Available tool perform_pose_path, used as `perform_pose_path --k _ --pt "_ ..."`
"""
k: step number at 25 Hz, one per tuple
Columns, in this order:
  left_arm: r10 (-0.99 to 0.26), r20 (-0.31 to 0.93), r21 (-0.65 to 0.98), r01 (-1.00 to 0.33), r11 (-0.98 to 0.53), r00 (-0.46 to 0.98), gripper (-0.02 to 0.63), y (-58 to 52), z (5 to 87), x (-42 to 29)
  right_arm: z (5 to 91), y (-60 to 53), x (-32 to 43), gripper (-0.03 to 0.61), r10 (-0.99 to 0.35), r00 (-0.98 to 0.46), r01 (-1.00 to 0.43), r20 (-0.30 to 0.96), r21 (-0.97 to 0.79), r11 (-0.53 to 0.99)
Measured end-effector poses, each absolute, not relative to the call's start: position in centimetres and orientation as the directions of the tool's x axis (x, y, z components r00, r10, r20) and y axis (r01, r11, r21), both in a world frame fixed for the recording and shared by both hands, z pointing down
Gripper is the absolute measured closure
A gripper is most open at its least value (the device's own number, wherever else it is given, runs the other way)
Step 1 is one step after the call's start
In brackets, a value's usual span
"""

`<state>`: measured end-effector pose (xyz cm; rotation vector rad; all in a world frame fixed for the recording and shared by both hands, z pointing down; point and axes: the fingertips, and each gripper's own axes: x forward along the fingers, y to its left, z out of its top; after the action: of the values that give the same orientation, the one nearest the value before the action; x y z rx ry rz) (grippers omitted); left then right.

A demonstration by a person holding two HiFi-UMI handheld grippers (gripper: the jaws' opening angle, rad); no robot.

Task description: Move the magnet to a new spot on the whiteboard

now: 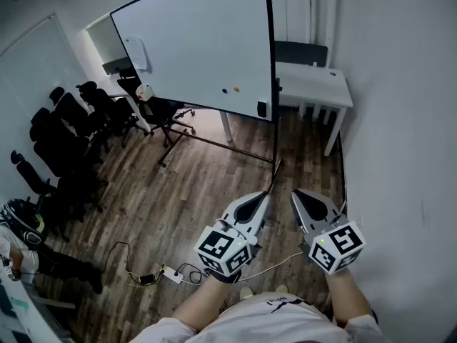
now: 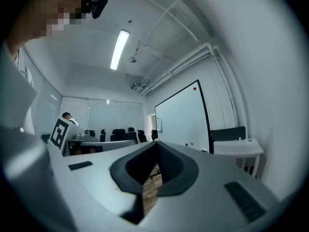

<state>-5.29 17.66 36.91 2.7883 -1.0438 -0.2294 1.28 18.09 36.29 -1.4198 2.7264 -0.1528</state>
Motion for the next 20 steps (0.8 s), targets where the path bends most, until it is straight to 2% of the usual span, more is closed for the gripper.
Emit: perform_pose_path --k 6,12,20 --pt "-0.654 -0.075 0.199 -0.631 -0.749 0.753 0.601 17.5 36.3 -4.2 35.1 18.6 2.8 0.572 -0.809 -0.587 -0.802 -0.022 -0.119 0.585" --pt "-0.694 -0.087 0.167 -0.676 -0.717 0.715 0.601 16.7 34.8 -3.7 32.9 18.4 6.4 0.572 -0.810 -0.580 -0.802 -0.089 -0.109 0.587" --pt "-0.748 -0.063 0.175 -0.731 -0.660 0.661 0.601 16.7 35.7 -2.3 33.9 18.4 9.5 0.572 -0.790 -0.607 -0.778 -0.089 -0.136 0.613"
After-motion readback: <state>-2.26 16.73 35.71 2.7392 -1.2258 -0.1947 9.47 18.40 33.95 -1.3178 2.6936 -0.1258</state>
